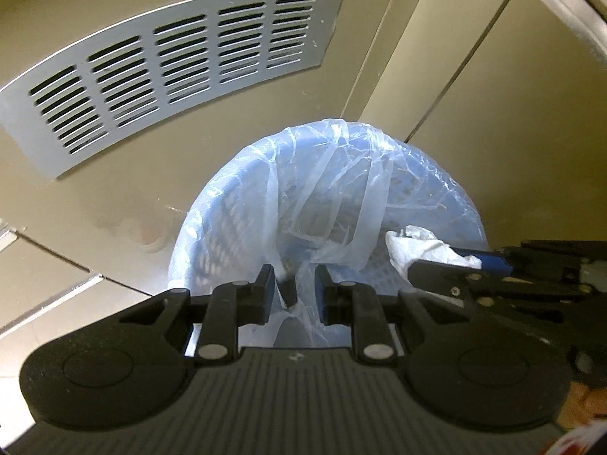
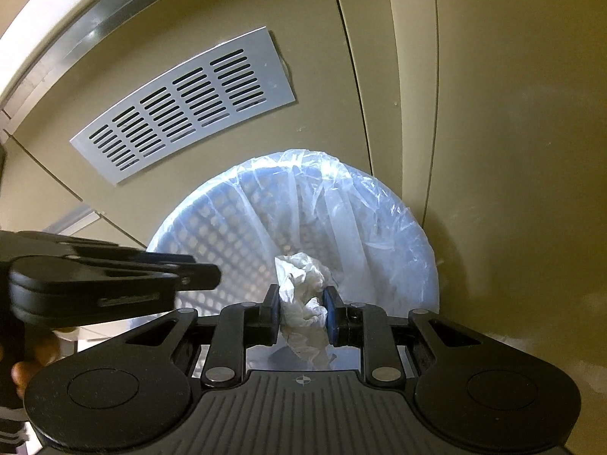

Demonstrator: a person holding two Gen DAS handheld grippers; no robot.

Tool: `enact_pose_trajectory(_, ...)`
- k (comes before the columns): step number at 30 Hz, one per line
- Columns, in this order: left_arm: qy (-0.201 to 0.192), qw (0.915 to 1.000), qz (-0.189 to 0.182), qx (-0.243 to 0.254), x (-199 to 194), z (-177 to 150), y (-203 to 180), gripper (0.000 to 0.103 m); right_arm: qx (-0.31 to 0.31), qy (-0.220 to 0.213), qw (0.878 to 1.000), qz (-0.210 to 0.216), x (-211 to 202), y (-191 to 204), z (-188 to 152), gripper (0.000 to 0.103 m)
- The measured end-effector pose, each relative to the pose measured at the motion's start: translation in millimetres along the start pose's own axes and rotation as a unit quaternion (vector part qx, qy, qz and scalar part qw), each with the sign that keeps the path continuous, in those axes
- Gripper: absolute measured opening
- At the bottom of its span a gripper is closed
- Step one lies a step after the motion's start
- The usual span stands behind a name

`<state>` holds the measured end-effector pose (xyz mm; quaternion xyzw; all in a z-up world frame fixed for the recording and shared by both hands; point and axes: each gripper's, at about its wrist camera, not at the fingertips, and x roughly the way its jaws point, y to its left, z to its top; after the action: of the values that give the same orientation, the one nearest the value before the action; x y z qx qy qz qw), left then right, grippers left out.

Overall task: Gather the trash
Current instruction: 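Carry both items over the wastebasket and open both tools to drop them, then raise both open tools back toward the counter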

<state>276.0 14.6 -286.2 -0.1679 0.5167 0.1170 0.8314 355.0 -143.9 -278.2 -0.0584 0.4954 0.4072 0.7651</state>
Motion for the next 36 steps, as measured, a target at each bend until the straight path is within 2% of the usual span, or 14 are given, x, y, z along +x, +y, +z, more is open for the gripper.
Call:
enact_pose_trajectory(3,-0.002,1.0,0.001,-0.008,-8,-2,0,0.027,-0.003,0.007,1.0,-0.002,4,0,0,0.023)
enact_pose_trajectory(9,-0.001,0.9999,0.004,-0.011,-13,-7,-2,0.027,-0.013,0.007,1.0,-0.006,7,4,-2,0.025)
enact_pose_trajectory(10,-0.002,0.9999,0.005,-0.011,-13,-7,-2,0.029,-0.015,0.005,1.0,-0.009,7,5,-2,0.029)
enact_pose_trajectory(12,-0.001,0.9999,0.005,-0.015,-14,-7,-2,0.033,-0.012,0.001,1.0,-0.013,6,6,-2,0.05)
enact_pose_trajectory(14,-0.005,0.9999,0.006,-0.014,-16,-8,-3,0.033,-0.009,-0.004,1.0,-0.011,4,5,-3,0.054)
enact_pose_trajectory(20,-0.012,0.9998,0.006,-0.014,-22,-7,-4,0.041,-0.008,-0.005,1.0,-0.015,-1,4,-6,0.056)
enact_pose_trajectory(28,-0.023,0.9996,0.007,-0.015,-37,-4,-7,0.041,-0.008,-0.004,1.0,-0.015,-13,8,-9,0.057)
enact_pose_trajectory(36,-0.044,0.9986,0.01,-0.028,-72,-2,-7,0.042,-0.018,-0.01,1.0,0.002,-36,22,-7,0.057)
